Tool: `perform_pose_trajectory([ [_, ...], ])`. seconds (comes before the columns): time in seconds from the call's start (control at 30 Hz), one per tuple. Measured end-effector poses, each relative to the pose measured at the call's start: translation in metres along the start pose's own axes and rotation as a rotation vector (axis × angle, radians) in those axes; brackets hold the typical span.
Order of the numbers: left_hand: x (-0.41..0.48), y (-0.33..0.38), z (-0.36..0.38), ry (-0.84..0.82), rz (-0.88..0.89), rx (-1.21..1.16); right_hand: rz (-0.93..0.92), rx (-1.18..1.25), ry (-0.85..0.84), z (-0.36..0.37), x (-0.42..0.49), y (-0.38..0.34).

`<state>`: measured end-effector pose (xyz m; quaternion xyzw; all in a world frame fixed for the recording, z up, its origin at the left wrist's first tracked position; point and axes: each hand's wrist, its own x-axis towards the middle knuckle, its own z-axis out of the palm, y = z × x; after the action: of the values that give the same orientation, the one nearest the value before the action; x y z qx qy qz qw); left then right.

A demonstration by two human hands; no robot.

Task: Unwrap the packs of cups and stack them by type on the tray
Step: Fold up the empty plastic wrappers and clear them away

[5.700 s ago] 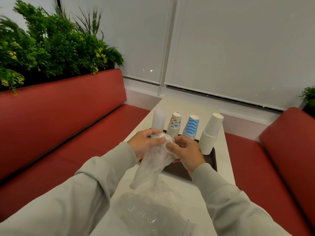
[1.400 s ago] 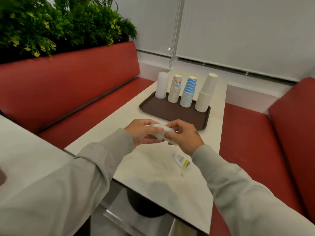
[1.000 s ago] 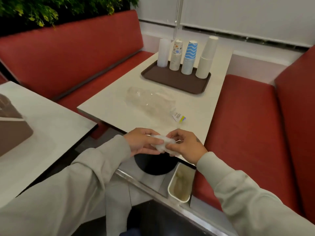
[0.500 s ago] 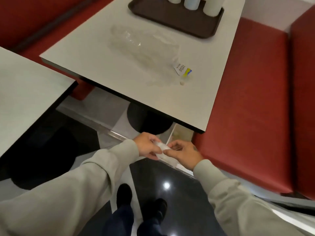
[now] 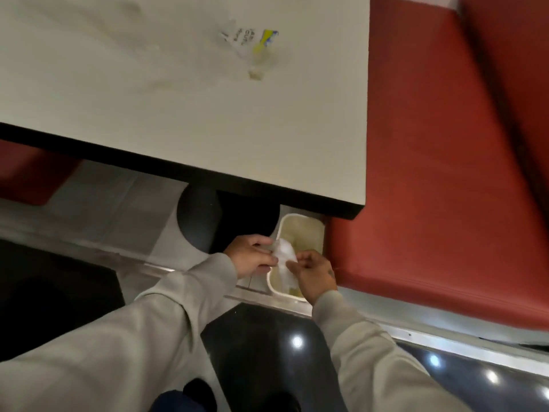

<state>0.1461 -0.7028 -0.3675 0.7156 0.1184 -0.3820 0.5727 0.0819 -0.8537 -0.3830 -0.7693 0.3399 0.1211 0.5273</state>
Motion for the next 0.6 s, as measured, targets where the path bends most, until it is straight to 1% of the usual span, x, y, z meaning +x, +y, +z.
perform_pose_trajectory([
  [0.03,0.014,-0.008,0.000,0.010,0.015,0.032,0.004,-0.027,0.015,0.005,0.013,0.007],
  [0.13,0.052,-0.034,0.001,0.073,0.061,0.236,0.008,-0.093,0.053,0.021,0.049,0.025],
  [0.2,0.069,-0.047,0.004,0.092,0.066,0.327,0.034,-0.204,0.050,0.033,0.073,0.036],
  [0.27,0.083,-0.058,0.006,0.092,0.070,0.350,0.048,-0.305,0.055,0.042,0.094,0.044],
  [0.33,0.092,-0.066,0.008,0.086,0.075,0.364,0.076,-0.350,0.060,0.052,0.108,0.052],
  [0.43,0.106,-0.077,0.010,0.084,0.074,0.370,0.115,-0.524,-0.010,0.064,0.121,0.064],
  [0.5,0.112,-0.083,0.012,0.086,0.063,0.380,0.155,-0.561,-0.037,0.069,0.124,0.071],
  [0.6,0.121,-0.092,0.012,0.088,0.064,0.381,0.138,-0.550,-0.032,0.075,0.131,0.078],
])
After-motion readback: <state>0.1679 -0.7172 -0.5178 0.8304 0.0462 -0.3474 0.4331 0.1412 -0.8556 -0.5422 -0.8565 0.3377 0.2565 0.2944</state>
